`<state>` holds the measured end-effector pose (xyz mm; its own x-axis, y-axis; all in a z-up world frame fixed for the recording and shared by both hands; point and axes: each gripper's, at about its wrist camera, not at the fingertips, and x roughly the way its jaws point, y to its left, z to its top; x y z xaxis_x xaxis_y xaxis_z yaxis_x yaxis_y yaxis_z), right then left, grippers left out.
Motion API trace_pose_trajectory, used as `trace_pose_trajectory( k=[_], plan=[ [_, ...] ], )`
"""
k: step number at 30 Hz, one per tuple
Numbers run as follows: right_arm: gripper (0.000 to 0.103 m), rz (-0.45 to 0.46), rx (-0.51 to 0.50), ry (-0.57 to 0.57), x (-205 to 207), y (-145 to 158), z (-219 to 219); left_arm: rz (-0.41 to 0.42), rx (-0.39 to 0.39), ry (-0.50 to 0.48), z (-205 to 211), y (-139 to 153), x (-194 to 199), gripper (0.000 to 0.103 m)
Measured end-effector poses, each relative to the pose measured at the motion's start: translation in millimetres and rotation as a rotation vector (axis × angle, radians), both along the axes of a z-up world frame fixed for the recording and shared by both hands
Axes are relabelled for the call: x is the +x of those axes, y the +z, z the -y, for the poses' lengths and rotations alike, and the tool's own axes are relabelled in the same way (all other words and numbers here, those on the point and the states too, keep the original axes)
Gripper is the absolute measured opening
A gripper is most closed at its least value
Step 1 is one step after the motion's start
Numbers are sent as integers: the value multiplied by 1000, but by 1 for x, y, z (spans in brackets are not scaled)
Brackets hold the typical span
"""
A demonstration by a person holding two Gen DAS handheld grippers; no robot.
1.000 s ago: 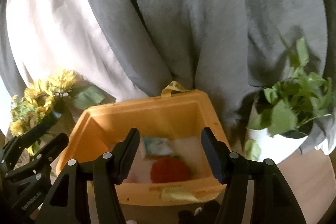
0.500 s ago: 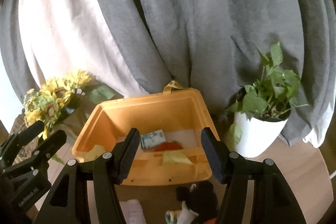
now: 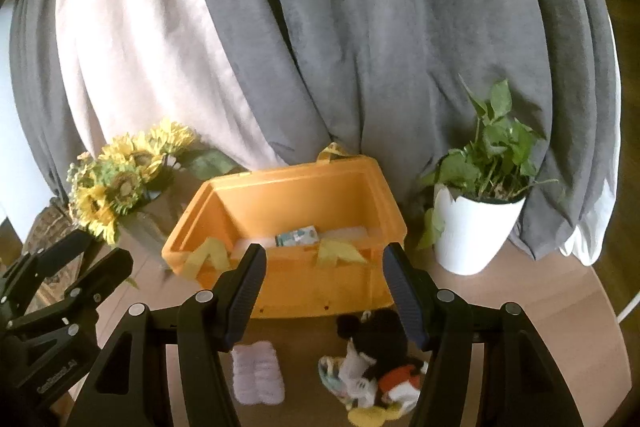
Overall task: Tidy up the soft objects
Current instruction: 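Withdraw both open tools from the crate toward the remaining toys, then grasp the Mickey plush with the right tool while the left tool grasps the lavender towel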
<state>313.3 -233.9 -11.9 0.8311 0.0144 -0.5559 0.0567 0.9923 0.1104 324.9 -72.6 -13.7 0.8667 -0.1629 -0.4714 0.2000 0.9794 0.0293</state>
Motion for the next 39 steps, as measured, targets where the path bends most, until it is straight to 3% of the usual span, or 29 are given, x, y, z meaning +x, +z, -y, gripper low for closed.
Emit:
trace_pose_trajectory(
  k=[27, 39],
  plan=[
    [62, -48, -5, -102, -78, -27, -19, -102, 5, -152, -10, -41, -42, 70],
    [62, -78, 35, -121, -82, -51, 1, -144, 7, -125, 8, -67, -46, 70]
  ],
)
